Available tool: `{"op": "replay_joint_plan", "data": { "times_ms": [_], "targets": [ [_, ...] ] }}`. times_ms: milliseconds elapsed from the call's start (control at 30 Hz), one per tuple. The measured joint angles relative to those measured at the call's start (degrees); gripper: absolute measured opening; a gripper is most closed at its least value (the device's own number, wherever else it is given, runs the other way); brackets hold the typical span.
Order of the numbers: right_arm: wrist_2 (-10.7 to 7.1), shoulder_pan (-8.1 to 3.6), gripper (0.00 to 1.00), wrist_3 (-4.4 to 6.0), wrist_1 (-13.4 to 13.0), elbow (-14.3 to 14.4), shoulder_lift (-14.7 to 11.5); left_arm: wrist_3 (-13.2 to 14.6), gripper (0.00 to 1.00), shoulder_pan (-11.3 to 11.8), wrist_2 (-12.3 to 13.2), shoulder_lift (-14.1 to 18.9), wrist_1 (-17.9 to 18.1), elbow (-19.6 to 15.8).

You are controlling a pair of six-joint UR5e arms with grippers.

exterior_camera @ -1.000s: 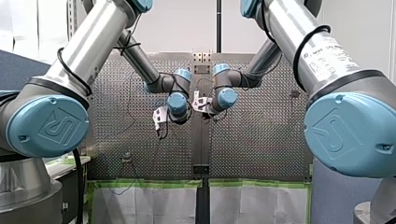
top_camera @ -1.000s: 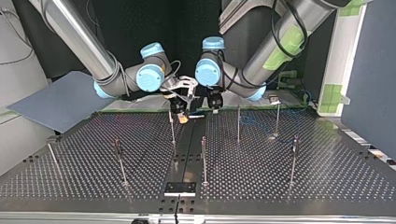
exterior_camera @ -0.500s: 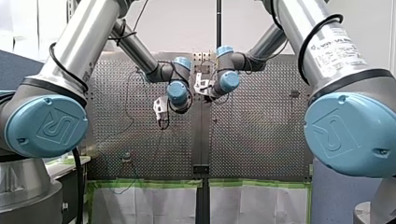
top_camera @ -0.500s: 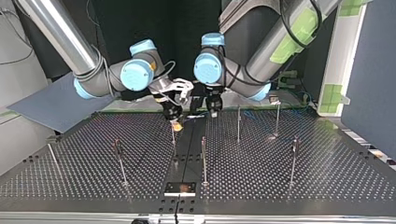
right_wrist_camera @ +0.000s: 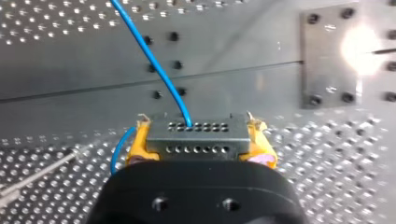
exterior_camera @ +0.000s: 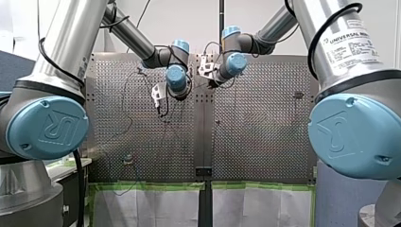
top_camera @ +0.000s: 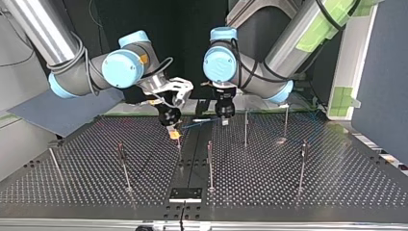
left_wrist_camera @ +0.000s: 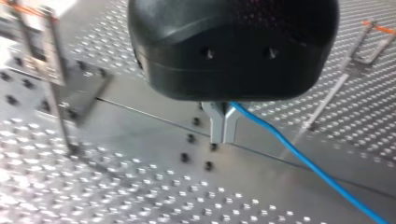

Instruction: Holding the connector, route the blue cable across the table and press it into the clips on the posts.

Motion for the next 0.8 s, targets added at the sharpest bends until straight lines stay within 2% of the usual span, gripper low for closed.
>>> {"op": "replay_joint_plan", "data": {
  "times_ms": [233,433,600,800],
  "targets": [
    [0.00,-0.71,0.00,0.29,1.6,0.2,-3.6,0.0,0.00,-0.2,-0.8,3.5,-0.3,0.5],
    [-0.01,-0.82,0.00,0.23,2.3,0.2,-6.6,0.0,0.00,-0.2,-0.9,6.5,-0.9,1.9],
    [0.01,-0.84,0.00,0.14,2.4,0.2,-7.5,0.0,0.00,0.0,-0.9,8.2,-1.4,2.8],
    [-0.91,-1.07,0.00,0.23,2.6,0.2,-7.8,0.1,0.00,0.1,-0.3,7.4,-1.4,3.7]
  ]
}}
